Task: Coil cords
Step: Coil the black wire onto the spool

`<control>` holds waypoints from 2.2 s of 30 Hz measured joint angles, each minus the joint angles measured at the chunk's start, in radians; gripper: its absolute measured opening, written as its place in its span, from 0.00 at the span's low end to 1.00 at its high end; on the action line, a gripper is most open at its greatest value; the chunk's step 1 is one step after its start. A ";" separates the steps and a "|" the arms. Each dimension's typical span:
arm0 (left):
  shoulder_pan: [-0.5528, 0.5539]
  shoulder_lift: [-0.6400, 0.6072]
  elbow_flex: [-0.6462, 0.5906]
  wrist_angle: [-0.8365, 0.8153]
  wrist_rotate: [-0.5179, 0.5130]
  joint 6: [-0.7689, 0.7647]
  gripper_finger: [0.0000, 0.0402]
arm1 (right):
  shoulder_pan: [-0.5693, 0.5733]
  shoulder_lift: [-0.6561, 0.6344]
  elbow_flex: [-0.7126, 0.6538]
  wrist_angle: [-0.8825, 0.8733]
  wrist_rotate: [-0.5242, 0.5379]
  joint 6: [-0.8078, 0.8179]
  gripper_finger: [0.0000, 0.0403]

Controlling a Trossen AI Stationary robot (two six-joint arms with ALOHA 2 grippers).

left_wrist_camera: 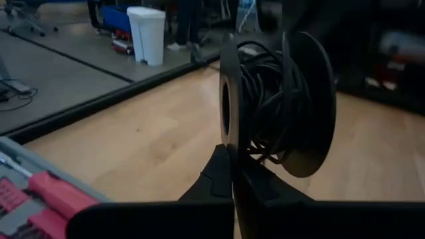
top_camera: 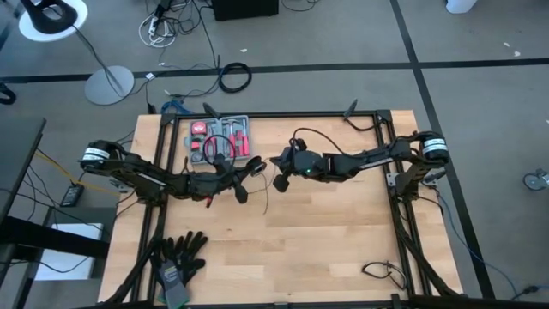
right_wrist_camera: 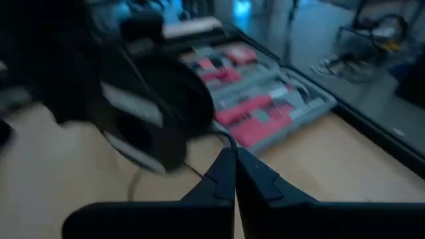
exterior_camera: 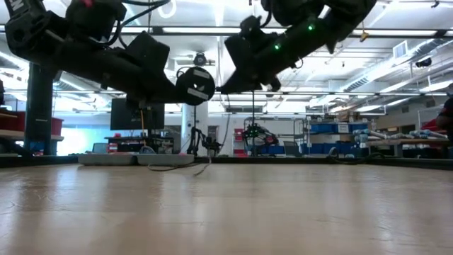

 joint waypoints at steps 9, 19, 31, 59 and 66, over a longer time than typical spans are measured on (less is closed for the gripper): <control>0.000 0.000 0.088 -0.220 -0.053 -0.035 0.00 | 0.009 0.000 0.000 0.211 -0.108 -0.036 0.00; 0.003 0.000 0.145 -0.232 -0.133 0.008 0.00 | 0.009 0.000 0.000 0.259 -0.240 -0.003 0.08; 0.003 0.000 0.146 -0.107 -0.132 0.027 0.00 | 0.047 0.000 0.000 0.239 -0.253 -0.004 0.31; 0.038 0.000 0.146 0.145 -0.038 0.102 0.00 | 0.140 0.013 -0.051 0.236 -0.136 -0.103 0.19; 0.035 0.000 0.146 0.109 -0.038 0.107 0.00 | 0.144 0.005 -0.051 0.068 -0.036 -0.060 0.03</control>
